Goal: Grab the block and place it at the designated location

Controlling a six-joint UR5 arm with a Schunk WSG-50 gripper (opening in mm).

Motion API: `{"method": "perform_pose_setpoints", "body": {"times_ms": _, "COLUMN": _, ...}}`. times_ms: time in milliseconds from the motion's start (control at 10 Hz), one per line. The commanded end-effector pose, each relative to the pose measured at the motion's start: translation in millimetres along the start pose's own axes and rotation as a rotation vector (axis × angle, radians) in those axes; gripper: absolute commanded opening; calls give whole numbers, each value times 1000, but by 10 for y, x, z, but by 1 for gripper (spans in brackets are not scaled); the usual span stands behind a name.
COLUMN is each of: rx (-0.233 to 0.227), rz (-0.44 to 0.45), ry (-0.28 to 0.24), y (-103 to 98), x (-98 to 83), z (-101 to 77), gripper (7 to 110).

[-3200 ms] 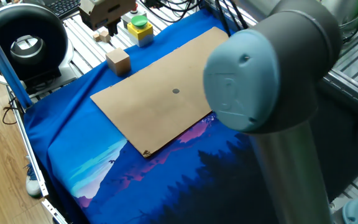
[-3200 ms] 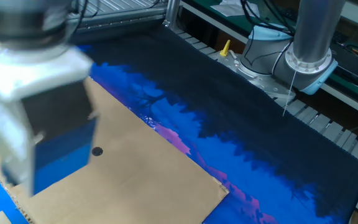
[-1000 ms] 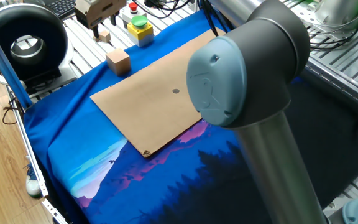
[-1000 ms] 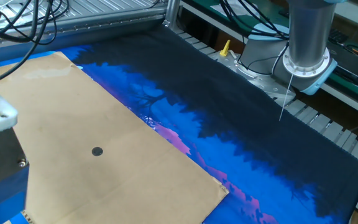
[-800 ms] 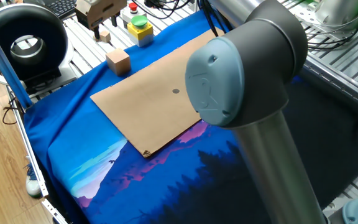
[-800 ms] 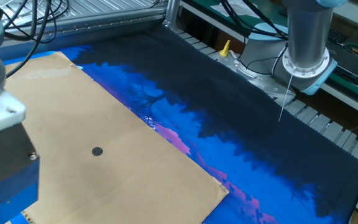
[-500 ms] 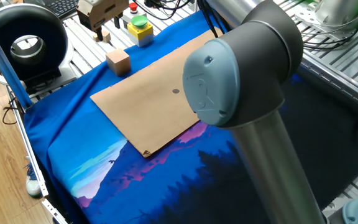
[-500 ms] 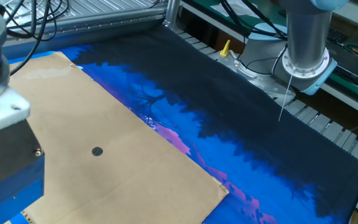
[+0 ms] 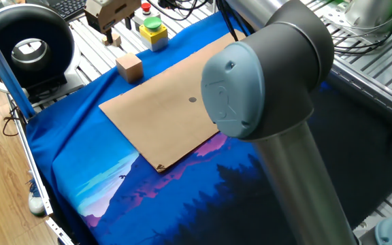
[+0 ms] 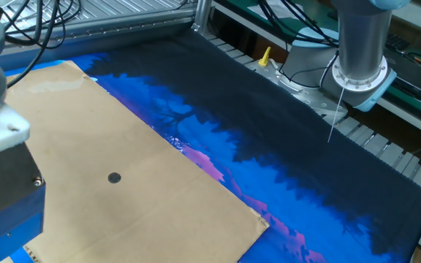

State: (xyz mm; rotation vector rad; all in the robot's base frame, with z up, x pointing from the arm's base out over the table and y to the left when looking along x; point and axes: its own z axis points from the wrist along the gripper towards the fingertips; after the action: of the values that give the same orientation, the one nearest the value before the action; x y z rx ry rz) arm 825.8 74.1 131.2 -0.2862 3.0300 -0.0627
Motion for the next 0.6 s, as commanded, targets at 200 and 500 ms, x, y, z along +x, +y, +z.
{"method": "perform_pose_setpoints", "body": {"times_ms": 200, "rx": 8, "rz": -8, "ry": 2, "y": -49, "x": -69, "z": 67, "gripper": 66}}
{"method": "perform_pose_setpoints", "body": {"times_ms": 500, "rx": 1, "rz": -16, "ry": -6, "y": -109, "x": -189, "z": 277, "gripper": 66}}
